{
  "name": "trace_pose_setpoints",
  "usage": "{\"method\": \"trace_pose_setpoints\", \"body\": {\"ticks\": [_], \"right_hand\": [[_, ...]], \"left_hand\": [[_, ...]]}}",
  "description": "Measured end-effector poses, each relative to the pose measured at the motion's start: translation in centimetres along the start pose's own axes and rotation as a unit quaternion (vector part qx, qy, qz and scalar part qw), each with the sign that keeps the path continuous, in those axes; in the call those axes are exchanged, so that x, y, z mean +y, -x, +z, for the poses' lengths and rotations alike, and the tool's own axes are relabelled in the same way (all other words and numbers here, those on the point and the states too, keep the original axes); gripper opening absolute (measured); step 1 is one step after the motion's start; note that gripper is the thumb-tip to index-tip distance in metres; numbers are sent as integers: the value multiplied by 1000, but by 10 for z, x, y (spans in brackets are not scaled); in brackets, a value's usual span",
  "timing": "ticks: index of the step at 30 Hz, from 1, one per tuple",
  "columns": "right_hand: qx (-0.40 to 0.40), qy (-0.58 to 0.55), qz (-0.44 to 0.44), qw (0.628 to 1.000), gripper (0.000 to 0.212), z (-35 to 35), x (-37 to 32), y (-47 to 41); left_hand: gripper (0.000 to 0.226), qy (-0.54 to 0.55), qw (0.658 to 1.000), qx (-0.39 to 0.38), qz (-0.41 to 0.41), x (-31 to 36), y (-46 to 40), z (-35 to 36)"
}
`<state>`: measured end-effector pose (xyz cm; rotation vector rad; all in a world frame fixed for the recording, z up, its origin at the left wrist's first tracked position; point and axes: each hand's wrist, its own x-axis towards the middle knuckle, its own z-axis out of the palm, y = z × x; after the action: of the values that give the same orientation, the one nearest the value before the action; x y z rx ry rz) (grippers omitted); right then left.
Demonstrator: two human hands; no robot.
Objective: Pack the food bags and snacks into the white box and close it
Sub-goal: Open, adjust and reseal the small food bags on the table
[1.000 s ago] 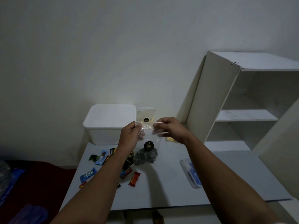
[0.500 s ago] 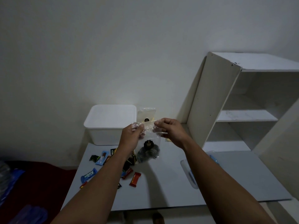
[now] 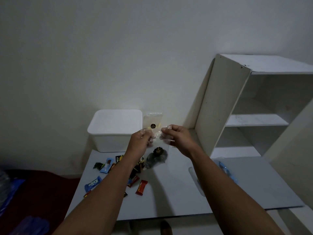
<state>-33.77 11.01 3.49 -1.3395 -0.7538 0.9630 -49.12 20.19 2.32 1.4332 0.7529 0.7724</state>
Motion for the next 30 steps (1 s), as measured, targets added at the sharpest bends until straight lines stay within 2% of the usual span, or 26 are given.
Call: {"method": "trace_pose_setpoints", "body": {"ticks": [7,12,15,21,26,30], "right_hand": [[2,17,-21,1000,7,1,4,3],[4,27,-15,1000,9,2,-1,9],[-19,33,-2,999,5,1,-3,9],[-15,79,-49,996,12,1,-5,5],[-20,44,-8,999,13,-2,-5,7],[-23,-20,9,999,18,-11,-5,9]], "left_hand": [[27,10,1000,15,7,-2,6,3],[37,-85,996,7,36,-1,6,-3],[32,-108,993,-15,42,0,5,-4],[34,-59,998,-15,31,4,12,-2],[36,-54,998,-17,18,8,11,-5],[38,-39,999,11,27,11,11,-8]]}}
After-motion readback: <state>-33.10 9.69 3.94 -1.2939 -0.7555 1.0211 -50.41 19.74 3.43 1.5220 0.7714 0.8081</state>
